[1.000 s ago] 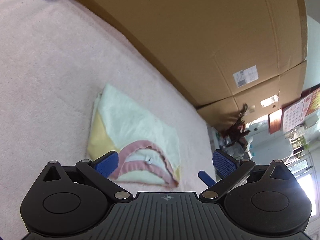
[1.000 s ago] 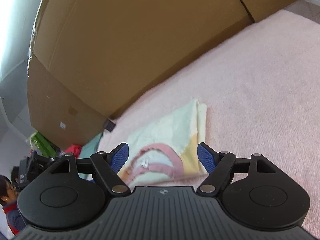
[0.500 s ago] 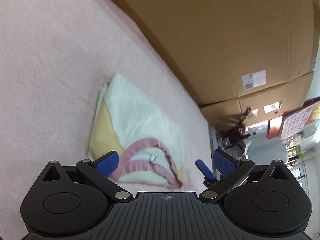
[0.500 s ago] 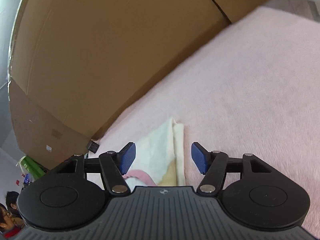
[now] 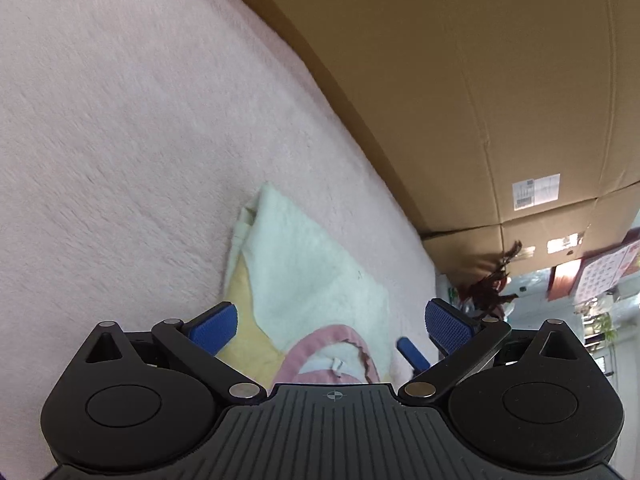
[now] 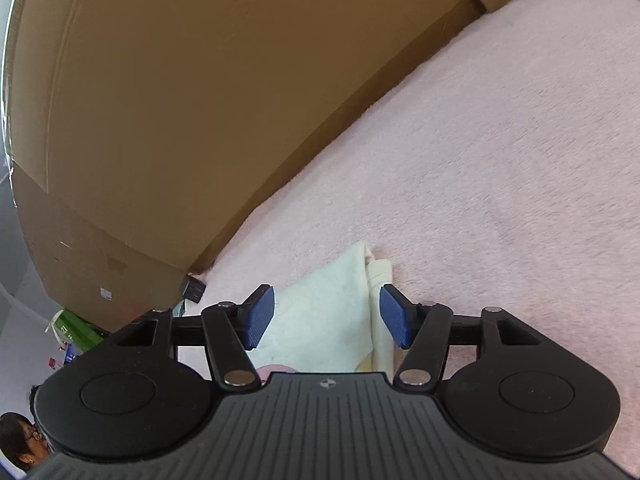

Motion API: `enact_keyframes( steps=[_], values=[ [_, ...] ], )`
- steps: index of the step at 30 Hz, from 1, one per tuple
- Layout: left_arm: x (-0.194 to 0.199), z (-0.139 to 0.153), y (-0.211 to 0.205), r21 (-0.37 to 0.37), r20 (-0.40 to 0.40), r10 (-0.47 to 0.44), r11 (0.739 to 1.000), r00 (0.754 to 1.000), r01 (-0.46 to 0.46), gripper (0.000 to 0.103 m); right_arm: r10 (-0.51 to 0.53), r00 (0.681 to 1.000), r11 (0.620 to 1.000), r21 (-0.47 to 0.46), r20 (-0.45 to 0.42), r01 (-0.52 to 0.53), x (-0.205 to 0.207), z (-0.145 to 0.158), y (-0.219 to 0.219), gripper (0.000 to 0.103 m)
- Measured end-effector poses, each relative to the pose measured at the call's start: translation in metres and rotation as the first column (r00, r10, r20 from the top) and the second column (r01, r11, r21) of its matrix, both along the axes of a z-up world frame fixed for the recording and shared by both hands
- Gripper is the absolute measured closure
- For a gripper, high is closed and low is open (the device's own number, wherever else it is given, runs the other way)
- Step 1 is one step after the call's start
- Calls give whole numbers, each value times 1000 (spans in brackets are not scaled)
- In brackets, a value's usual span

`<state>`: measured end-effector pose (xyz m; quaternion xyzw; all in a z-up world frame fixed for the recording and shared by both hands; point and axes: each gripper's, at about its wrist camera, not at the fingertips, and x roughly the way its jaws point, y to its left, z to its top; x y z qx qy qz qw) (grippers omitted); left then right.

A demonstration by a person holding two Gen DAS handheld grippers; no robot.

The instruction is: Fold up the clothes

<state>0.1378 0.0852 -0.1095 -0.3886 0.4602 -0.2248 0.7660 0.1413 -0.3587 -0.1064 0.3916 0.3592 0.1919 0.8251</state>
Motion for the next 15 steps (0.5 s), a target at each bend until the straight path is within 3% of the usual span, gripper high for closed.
enact_keyframes(
  steps=[2, 6, 10, 13, 15],
  values=[
    [6, 8, 3, 119, 5, 15, 993, 1000, -15, 0, 8, 1000, 1000, 9, -27, -8, 0, -3, -7, 37],
    [22, 1, -7, 191, -76, -63, 979, 995, 76, 0, 36, 995, 999, 32, -92, -33, 4, -17, -16, 37],
    [24, 6, -31, 298, -65, -116, 946, 991, 130, 0, 59, 994, 997, 57, -96, -54, 7, -19, -19, 37],
    [28, 6, -38, 280, -93, -163, 943, 982, 183, 0, 97, 989, 994, 52, -109, -92, 12, -16, -18, 37],
    [30, 8, -47, 317, -99, -186, 925, 977, 209, 0, 138, 983, 990, 54, -123, -133, 14, -16, -13, 37]
  ],
)
